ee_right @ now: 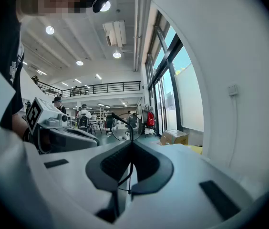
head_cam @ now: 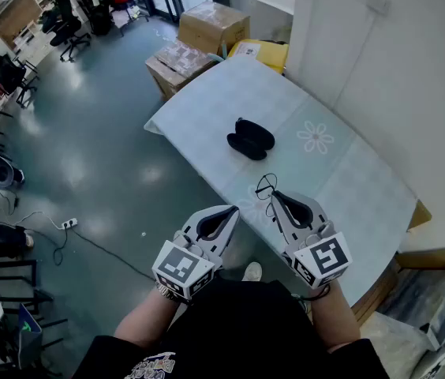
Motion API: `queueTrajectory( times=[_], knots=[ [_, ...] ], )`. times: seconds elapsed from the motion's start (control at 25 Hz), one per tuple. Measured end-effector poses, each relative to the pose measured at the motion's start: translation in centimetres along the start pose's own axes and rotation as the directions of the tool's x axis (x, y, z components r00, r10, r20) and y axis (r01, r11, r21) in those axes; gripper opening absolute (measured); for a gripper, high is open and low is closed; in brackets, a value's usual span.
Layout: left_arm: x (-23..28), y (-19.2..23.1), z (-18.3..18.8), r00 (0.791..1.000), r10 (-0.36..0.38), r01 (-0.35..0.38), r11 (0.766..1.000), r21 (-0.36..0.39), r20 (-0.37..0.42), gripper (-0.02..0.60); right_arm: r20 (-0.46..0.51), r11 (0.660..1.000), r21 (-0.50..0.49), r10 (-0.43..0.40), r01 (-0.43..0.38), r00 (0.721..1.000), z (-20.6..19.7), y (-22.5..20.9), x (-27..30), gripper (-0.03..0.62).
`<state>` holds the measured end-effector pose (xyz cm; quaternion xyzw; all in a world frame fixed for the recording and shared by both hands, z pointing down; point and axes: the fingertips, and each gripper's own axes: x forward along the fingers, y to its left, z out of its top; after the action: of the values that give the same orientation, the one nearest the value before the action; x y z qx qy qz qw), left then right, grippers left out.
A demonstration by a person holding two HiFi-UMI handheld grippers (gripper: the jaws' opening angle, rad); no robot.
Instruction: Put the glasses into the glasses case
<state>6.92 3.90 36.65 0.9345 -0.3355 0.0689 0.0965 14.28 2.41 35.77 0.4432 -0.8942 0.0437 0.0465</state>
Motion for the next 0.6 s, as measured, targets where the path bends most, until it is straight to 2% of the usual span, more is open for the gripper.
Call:
queueTrajectory(
  times=[0.2,0.6],
  knots=[
    [0.03,-0.34,-0.54,1.0,-0.025,0.025,1.0,0.004,0.002,0.028,0.0,1.0,0.002,-0.003,0.003,1.0,0.06,-0.13,-0.07,0.026],
    [0.38,-0.21,-0.9,1.0,-0.029,0.029,1.0,-0.003,-0.004,0.028,0.009,1.0,0.014,0.001,-0.002,1.0,-0.13,-0.2,0.09,0.026]
  ],
)
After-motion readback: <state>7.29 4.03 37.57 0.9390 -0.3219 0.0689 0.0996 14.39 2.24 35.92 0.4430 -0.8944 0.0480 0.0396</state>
